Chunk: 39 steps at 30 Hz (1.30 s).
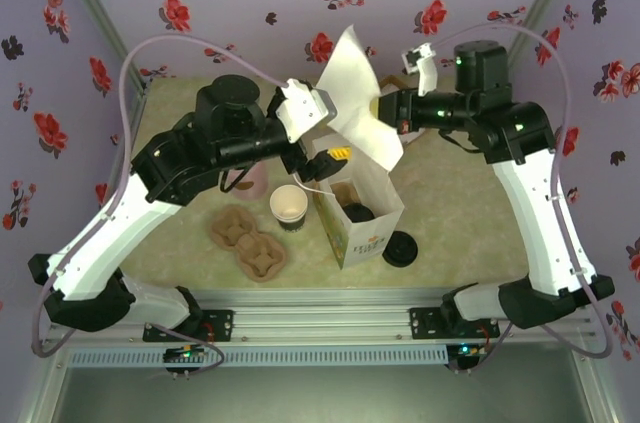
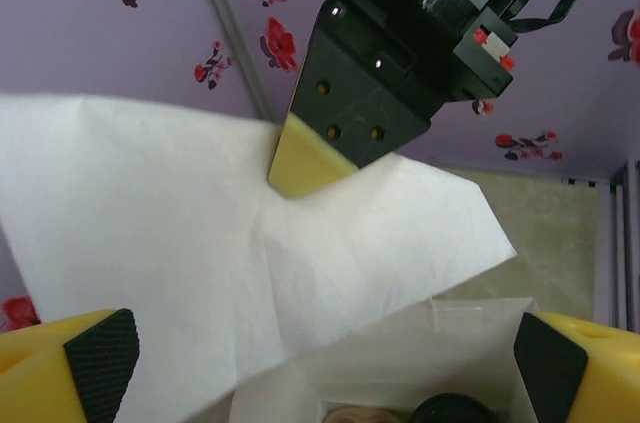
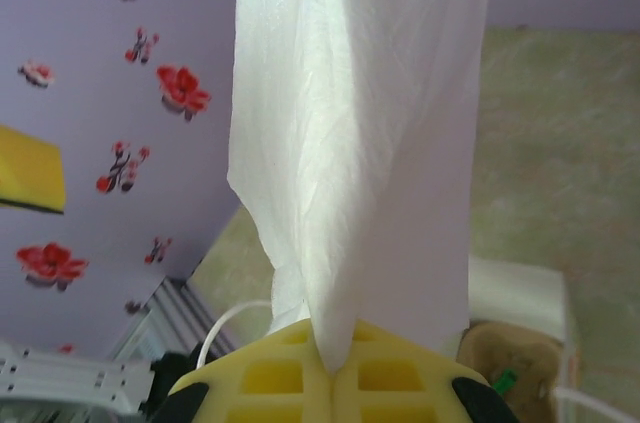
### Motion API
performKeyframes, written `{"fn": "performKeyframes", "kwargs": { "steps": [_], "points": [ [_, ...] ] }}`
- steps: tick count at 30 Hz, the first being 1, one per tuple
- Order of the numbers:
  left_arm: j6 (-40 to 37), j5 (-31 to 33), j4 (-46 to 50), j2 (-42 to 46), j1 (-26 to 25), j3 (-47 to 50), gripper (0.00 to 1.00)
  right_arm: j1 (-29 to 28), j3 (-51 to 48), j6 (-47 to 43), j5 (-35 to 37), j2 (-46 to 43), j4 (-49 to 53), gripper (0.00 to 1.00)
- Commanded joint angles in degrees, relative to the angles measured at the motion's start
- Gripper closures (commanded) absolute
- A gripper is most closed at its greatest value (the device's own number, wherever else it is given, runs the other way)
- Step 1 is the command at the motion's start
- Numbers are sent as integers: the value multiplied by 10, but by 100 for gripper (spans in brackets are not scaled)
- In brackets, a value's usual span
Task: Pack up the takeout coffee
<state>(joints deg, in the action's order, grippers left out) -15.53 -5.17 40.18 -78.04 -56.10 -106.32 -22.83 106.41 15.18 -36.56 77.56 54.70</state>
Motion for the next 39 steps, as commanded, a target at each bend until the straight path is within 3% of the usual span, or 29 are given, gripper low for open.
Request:
{"fn": "performKeyframes", "kwargs": {
  "steps": [1, 11, 19, 29, 33, 39],
  "points": [
    [-57, 20, 28, -10, -12, 2, 1, -30, -18, -14, -21, -17, 20, 100],
    [-72, -44, 77, -42, -15, -17, 1, -83, -66, -28, -85, -57, -8, 100],
    [-68, -140, 114, -49, -14, -28, 1, -86, -106, -18, -146, -88, -54, 100],
    [-24, -213, 104, -51, 5, -29, 2, -88, -140, 3, -151, -108, -96, 100],
    [-9, -230, 111, -59, 9, -40, 12, -90, -151, 15, -157, -112, -120, 100],
    [5, -235, 121, -69, 14, -55, 48, -90, -154, 19, -147, -117, -132, 100]
  ]
}}
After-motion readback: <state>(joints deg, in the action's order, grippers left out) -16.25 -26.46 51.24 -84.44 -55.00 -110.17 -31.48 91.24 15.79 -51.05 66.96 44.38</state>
